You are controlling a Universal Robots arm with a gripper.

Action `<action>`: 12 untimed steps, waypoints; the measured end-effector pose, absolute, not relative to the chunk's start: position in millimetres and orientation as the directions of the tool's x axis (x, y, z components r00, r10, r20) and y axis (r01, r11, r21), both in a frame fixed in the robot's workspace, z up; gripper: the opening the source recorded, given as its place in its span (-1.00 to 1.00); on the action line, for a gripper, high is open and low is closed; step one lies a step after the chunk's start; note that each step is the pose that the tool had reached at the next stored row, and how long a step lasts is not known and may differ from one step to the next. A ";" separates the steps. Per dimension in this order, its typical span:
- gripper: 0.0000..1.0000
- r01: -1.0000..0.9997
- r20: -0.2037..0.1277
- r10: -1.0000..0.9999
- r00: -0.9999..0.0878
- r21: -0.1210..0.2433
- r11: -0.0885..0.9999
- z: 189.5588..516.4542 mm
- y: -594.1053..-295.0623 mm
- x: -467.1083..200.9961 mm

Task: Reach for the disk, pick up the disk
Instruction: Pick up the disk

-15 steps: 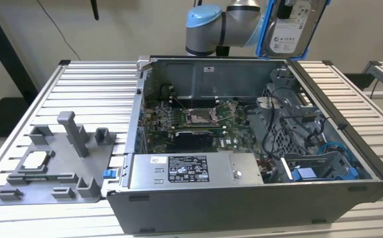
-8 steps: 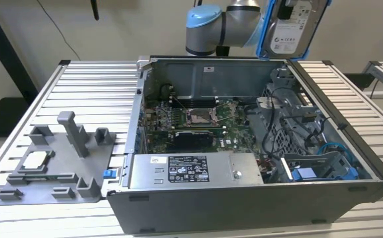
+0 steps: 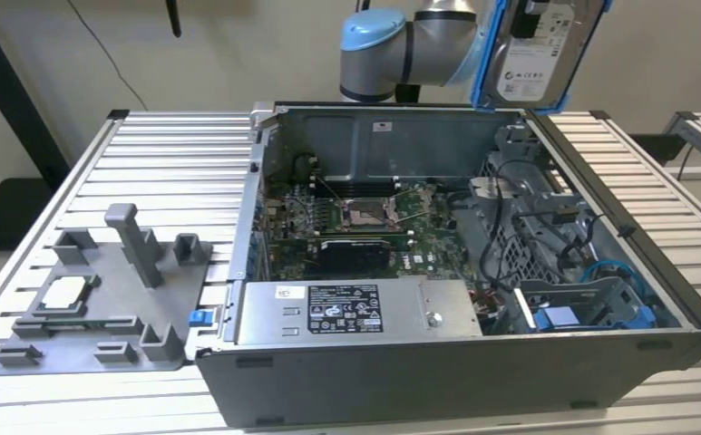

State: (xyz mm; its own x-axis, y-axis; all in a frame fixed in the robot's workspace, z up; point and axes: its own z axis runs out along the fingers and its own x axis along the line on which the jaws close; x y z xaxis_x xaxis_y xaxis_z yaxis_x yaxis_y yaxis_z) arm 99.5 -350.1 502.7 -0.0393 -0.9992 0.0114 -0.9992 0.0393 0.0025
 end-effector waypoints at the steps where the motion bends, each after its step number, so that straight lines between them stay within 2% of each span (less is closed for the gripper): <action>1: -1.00 -0.999 0.011 -0.999 -0.039 0.003 0.039 502.7 -351.2 99.5; 12: -1.00 -0.999 0.011 -0.999 -0.039 0.003 0.039 502.7 -364.9 99.5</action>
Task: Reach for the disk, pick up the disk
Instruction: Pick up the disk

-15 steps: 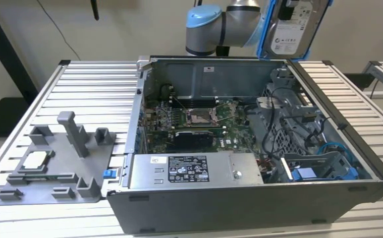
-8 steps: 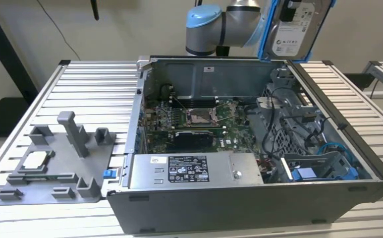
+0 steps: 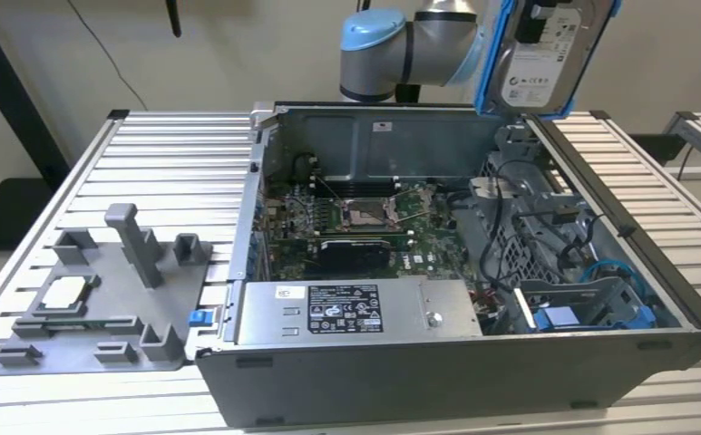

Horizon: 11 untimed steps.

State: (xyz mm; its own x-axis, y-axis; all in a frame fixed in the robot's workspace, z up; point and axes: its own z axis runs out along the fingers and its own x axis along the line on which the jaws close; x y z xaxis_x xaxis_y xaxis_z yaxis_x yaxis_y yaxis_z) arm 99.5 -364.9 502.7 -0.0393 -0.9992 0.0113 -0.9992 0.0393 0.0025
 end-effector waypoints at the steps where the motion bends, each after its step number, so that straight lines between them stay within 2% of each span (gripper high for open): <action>1: -1.00 -0.999 0.011 -0.999 -0.039 0.003 0.039 502.7 -366.3 99.5; 11: -1.00 -0.999 0.011 -0.999 -0.039 0.003 0.039 502.6 -377.1 99.6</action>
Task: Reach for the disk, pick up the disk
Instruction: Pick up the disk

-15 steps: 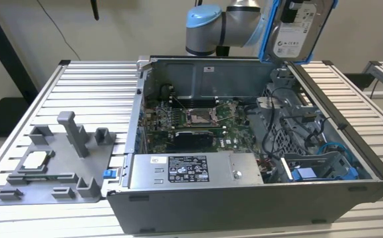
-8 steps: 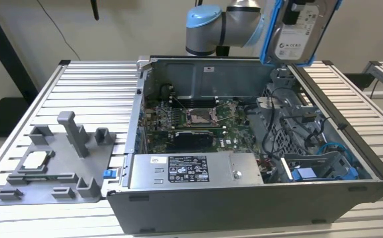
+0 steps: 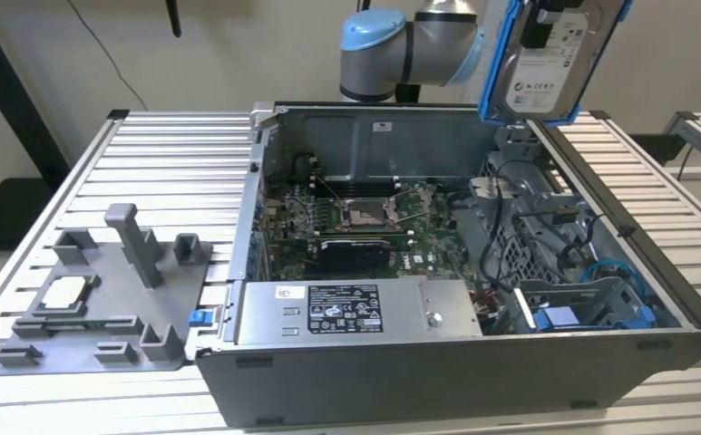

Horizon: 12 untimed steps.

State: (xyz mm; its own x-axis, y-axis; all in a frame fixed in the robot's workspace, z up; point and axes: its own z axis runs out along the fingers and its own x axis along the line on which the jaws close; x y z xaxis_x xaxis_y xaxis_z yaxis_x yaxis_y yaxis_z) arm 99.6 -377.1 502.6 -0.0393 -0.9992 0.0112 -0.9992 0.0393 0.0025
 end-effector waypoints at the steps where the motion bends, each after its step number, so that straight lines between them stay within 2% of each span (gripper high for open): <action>1: -1.00 -0.999 0.011 -0.999 -0.039 0.003 0.039 502.7 -377.1 99.6; 12: -1.00 -0.999 0.011 -0.999 -0.039 0.003 0.039 502.6 -377.7 99.6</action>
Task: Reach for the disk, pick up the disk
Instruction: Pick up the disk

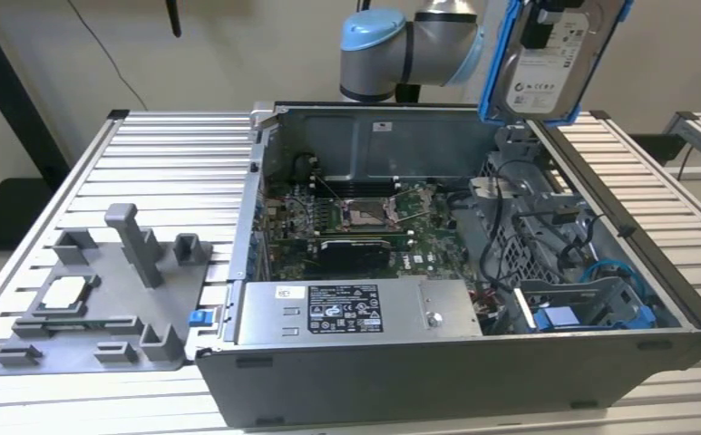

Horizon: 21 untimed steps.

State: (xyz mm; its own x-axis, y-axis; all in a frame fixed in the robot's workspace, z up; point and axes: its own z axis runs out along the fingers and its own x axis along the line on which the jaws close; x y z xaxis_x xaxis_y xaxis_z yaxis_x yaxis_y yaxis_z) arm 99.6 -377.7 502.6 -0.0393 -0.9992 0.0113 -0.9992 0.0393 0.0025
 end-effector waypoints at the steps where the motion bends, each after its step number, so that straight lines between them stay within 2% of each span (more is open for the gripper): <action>1: -1.00 -0.999 0.011 -0.999 -0.039 0.003 0.039 502.7 -378.2 99.6; 8: -1.00 -0.999 0.011 -0.999 -0.039 0.003 0.039 502.7 -389.3 99.6; 21: -1.00 -0.999 0.011 -0.999 -0.039 0.003 0.039 501.8 -432.8 99.6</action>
State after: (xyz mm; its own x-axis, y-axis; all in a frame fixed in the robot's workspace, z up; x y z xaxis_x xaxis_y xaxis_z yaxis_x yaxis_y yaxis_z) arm 99.6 -432.8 501.8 -0.0393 -0.9992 0.0114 -0.9992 0.0393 0.0025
